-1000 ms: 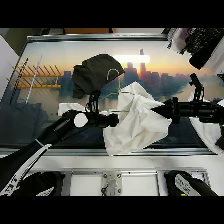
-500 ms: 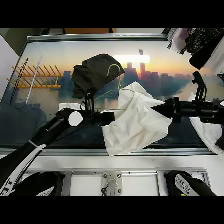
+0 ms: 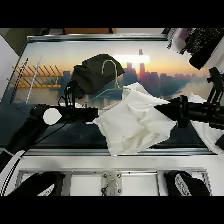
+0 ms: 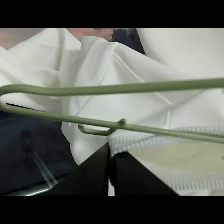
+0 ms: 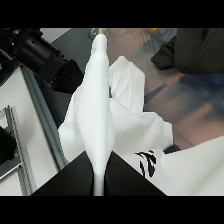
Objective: Fold the clothes and pants, and hang the long-sleeved shirts on hangers.
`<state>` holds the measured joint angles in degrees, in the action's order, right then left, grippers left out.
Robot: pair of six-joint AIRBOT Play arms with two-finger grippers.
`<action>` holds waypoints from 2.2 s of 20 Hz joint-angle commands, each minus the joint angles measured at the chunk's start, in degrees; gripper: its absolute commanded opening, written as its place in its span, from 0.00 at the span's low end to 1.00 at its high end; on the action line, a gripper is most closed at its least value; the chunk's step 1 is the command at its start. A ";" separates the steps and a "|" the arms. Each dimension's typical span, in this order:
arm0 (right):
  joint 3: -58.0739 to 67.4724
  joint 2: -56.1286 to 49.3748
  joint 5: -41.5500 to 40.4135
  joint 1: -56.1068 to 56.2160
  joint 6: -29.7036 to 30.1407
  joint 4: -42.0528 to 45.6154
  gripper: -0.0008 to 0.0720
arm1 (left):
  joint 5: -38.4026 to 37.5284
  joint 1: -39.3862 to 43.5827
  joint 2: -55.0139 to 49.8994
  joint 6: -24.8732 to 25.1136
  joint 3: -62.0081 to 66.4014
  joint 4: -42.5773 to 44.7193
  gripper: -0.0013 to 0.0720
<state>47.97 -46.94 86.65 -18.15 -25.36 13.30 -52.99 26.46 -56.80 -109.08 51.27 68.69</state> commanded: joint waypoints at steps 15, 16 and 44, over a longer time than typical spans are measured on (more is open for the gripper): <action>0.04 6.60 -3.04 0.15 -10.12 -7.08 0.03 | 3.45 0.11 -3.04 1.14 0.02 0.17 0.04; 0.04 6.67 -2.25 0.15 -11.23 -6.88 0.03 | 3.48 0.13 -3.04 1.62 0.04 0.17 0.04; 0.04 7.98 0.85 0.15 -15.67 0.55 0.03 | -2.93 -14.84 -3.04 11.72 0.13 -6.71 0.04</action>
<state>47.97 -39.00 87.61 -18.00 -41.01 12.67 -55.20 13.56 -59.79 -98.39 51.31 61.63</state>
